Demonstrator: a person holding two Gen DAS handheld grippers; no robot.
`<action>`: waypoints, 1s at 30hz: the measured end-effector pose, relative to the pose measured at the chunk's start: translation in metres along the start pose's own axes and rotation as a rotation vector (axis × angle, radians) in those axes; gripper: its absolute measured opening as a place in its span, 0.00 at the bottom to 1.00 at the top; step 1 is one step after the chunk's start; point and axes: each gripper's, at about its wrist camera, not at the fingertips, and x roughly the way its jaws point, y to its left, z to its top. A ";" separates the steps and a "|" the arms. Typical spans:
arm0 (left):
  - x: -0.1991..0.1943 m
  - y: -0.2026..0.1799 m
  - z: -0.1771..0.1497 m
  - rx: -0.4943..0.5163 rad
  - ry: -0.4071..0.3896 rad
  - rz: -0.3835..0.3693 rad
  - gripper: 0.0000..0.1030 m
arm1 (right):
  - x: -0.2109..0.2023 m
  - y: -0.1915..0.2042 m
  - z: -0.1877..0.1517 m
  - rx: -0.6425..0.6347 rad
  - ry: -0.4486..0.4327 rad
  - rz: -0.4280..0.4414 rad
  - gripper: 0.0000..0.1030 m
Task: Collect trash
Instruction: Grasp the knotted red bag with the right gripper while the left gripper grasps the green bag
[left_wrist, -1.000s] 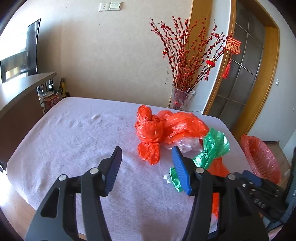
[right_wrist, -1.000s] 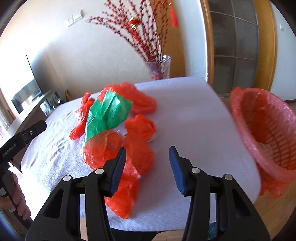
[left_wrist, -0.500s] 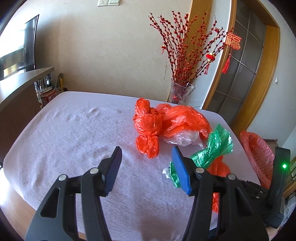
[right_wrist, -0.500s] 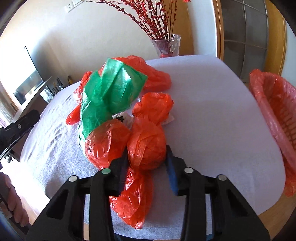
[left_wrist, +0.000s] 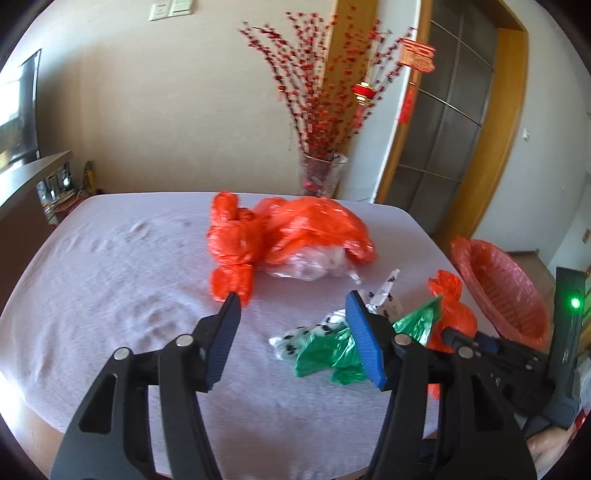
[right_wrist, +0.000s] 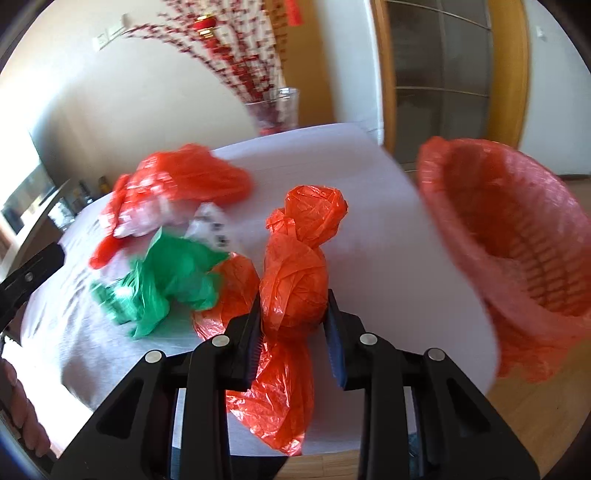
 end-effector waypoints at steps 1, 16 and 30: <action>0.001 -0.003 -0.002 0.007 0.003 -0.008 0.59 | 0.000 -0.006 0.000 0.012 -0.001 -0.013 0.30; 0.017 -0.039 -0.024 0.116 0.052 -0.081 0.59 | -0.019 -0.045 0.005 0.090 -0.061 -0.067 0.30; 0.042 -0.052 -0.034 0.167 0.122 -0.108 0.50 | -0.018 -0.045 0.003 0.093 -0.046 -0.051 0.30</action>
